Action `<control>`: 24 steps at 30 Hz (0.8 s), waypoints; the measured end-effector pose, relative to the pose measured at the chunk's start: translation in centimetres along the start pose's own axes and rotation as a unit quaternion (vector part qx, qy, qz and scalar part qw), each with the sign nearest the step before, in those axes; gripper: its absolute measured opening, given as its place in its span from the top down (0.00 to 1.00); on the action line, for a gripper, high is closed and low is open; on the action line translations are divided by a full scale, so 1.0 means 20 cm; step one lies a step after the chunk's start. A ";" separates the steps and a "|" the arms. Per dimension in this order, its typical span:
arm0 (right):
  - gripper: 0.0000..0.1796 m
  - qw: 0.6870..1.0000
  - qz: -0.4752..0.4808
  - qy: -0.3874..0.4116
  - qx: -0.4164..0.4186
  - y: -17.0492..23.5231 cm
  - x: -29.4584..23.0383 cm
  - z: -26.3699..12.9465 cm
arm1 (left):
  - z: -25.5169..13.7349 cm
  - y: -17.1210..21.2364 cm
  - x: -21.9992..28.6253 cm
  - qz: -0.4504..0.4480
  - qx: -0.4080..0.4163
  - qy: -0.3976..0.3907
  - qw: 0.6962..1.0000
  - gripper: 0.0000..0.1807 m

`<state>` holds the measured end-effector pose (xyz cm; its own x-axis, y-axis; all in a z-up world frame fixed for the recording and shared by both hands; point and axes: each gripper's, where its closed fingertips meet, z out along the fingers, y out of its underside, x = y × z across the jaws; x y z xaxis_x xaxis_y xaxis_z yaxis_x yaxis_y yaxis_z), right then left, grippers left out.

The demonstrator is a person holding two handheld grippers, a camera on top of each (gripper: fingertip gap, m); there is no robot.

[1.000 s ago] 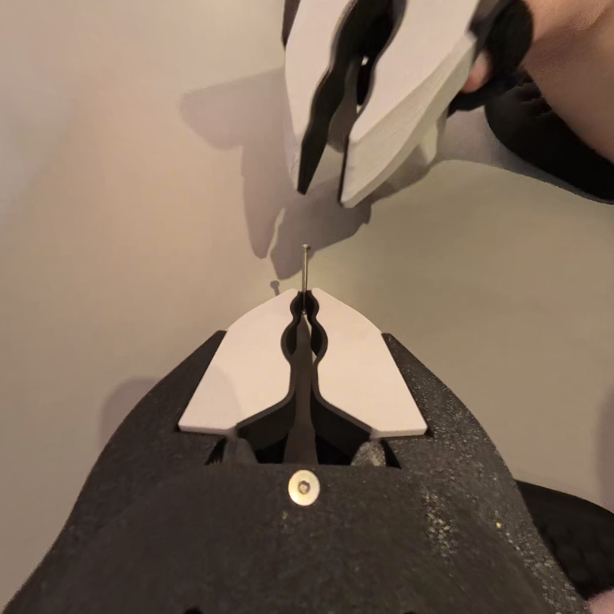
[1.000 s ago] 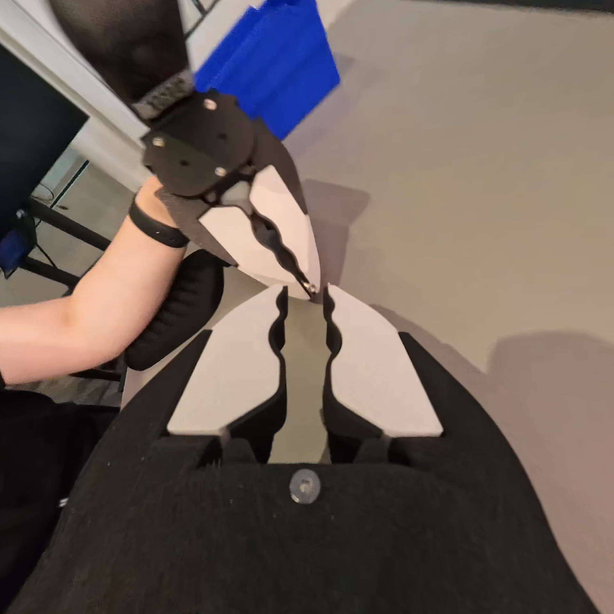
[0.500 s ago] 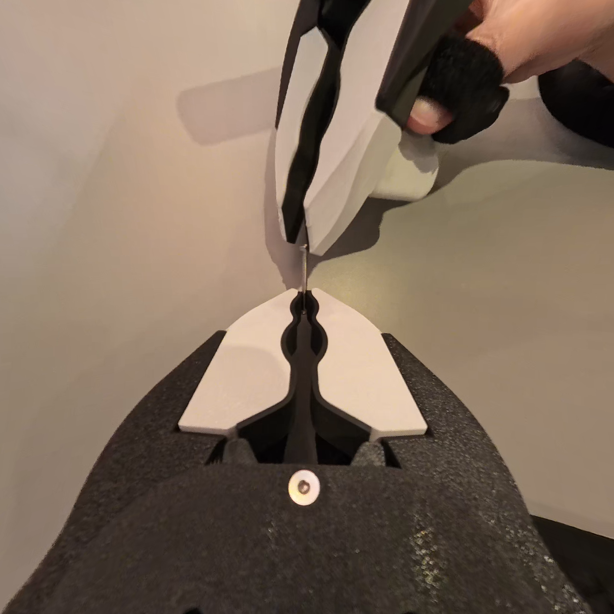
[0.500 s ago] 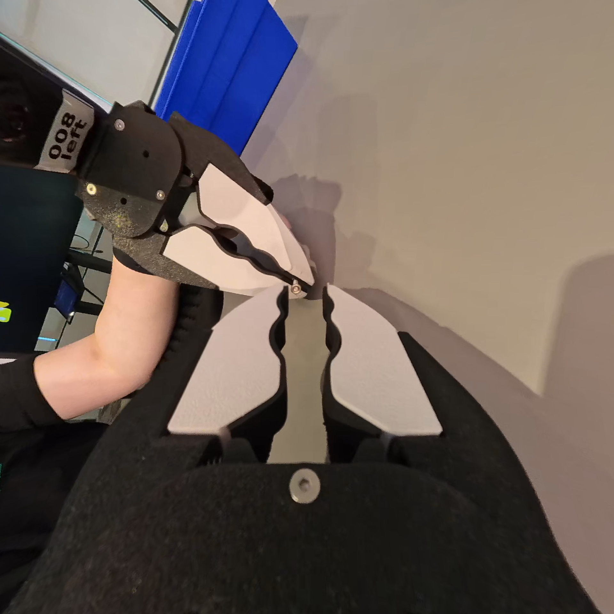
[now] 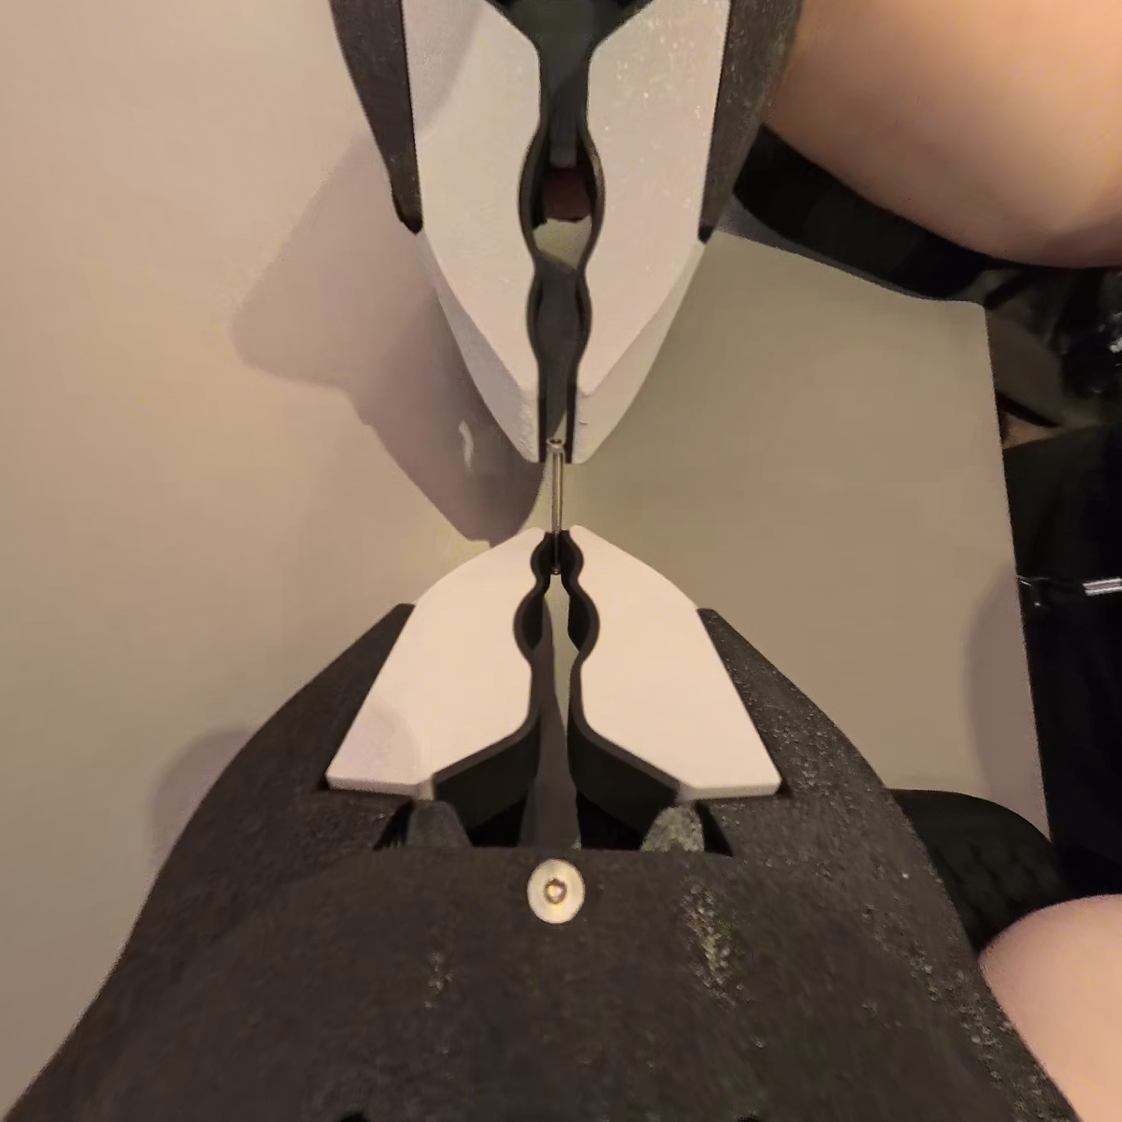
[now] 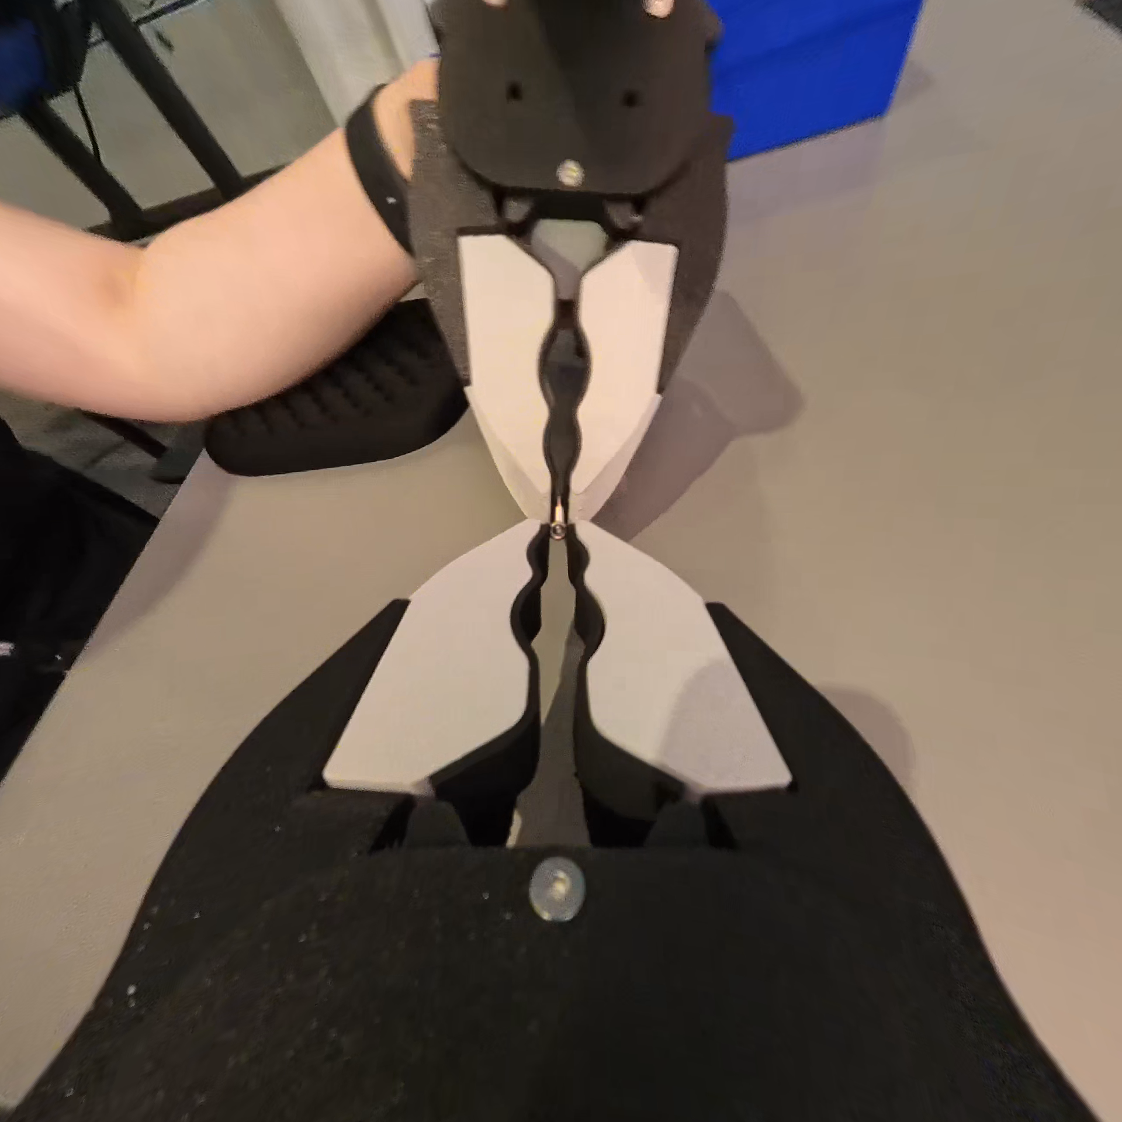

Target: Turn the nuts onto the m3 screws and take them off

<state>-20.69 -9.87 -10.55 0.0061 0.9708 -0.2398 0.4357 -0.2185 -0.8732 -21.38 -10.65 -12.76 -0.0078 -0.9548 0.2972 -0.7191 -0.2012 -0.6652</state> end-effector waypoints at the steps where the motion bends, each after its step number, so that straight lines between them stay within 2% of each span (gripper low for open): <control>1: 0.97 1.000 -0.017 0.000 0.005 -0.01 -0.01 0.00 | 0.00 0.00 0.01 0.001 0.000 0.004 1.000 0.99; 9: 0.97 0.997 -0.069 0.034 0.021 -0.03 0.01 -0.06 | 0.00 0.02 0.00 -0.003 -0.006 0.000 1.000 0.99; 12: 0.97 0.997 -0.056 0.058 0.017 -0.02 0.06 -0.08 | -0.01 -0.01 -0.03 -0.002 0.009 -0.014 1.000 0.99; 15: 0.97 0.995 -0.052 0.079 0.038 -0.08 0.06 -0.14 | -0.03 -0.03 -0.05 0.002 0.024 -0.029 0.999 0.99; 19: 0.97 0.983 -0.050 0.172 0.043 -0.21 0.06 -0.38 | -0.06 -0.08 -0.08 0.003 0.060 -0.044 0.997 0.99; 24: 0.97 0.940 -0.049 0.334 0.059 -0.35 -0.11 -0.95 | -0.09 -0.13 -0.12 0.002 0.094 -0.070 0.993 0.99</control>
<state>-6.75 -8.68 4.19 0.5514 0.8242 0.1289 0.3611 -0.0966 -0.9275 -20.80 -7.44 -10.47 0.0951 -0.9742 0.2049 -0.5761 -0.2217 -0.7867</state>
